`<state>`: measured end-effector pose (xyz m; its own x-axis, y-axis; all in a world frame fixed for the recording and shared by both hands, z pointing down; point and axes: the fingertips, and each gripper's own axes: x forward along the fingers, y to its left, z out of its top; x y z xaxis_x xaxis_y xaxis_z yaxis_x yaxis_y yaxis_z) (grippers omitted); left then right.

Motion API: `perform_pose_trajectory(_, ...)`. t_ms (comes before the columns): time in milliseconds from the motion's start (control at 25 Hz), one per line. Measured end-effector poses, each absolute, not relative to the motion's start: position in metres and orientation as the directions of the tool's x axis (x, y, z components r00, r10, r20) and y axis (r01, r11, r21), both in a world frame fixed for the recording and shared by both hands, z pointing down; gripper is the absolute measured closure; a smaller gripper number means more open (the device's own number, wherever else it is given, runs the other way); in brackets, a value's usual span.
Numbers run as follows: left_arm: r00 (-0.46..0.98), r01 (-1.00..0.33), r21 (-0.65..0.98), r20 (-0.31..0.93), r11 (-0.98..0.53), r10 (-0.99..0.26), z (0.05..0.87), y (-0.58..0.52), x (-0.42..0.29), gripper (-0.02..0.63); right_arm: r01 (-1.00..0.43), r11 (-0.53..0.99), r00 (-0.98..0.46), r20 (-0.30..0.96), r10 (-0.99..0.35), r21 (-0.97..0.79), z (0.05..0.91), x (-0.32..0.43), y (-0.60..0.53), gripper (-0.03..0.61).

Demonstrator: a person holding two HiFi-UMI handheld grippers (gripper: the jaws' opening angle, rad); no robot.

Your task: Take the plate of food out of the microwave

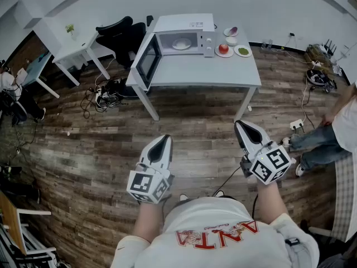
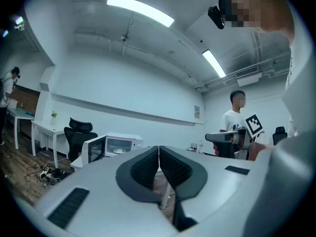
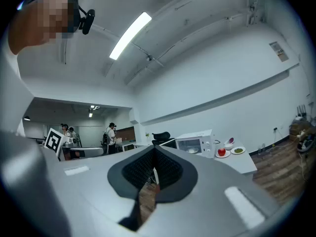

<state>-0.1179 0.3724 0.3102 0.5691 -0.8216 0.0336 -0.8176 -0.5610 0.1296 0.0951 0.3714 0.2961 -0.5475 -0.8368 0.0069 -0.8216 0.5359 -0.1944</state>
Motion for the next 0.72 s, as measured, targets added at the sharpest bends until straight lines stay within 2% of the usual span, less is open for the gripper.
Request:
perform_pose_trajectory(480,0.572,-0.814,0.149,0.042,-0.561,-0.819,0.314,0.370,-0.124,0.601,-0.831,0.526,-0.539,0.031,-0.842,-0.182,0.300,0.089,0.370,0.581)
perform_pose_trajectory(720,0.569,-0.816,0.155,0.041,-0.557,-0.821,0.316,0.370,-0.141,0.601,-0.808,0.542,-0.557,0.000,-0.831,-0.230,0.299,0.072,0.371,0.581)
